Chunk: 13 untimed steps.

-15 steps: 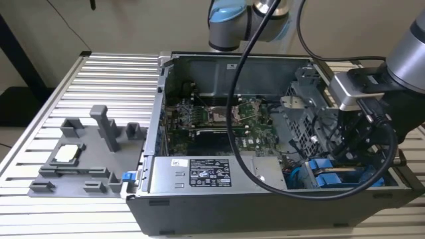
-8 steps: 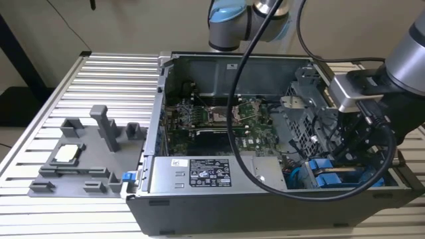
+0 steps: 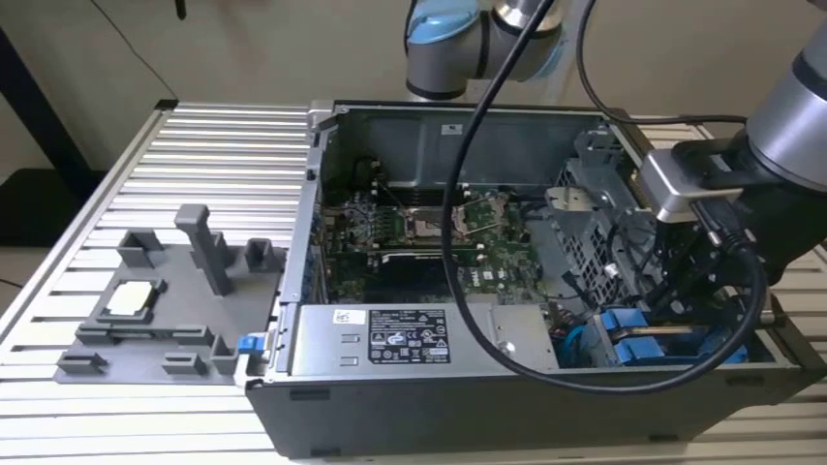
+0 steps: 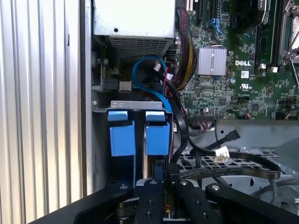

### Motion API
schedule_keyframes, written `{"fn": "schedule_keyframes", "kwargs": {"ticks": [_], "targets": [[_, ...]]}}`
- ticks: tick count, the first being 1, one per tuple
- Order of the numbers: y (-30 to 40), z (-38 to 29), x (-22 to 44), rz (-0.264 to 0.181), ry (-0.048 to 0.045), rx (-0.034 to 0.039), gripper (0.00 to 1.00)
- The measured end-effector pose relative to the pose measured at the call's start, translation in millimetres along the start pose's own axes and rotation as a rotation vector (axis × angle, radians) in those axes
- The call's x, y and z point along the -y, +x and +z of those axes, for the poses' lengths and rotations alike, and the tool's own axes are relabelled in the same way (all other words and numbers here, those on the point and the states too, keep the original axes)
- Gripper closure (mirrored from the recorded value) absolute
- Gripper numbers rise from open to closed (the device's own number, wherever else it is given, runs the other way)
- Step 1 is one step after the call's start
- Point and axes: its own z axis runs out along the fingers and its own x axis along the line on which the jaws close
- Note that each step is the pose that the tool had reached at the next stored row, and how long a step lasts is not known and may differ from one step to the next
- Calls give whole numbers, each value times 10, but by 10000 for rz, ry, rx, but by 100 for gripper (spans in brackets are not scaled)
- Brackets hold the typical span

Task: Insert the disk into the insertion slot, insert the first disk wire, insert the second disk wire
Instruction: 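Insert the second disk wire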

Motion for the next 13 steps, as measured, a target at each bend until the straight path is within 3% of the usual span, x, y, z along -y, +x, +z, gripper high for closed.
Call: {"fn": "schedule_keyframes", "kwargs": {"ticks": [13], "targets": [[2,19,5,-1,0,-4,84]]}}
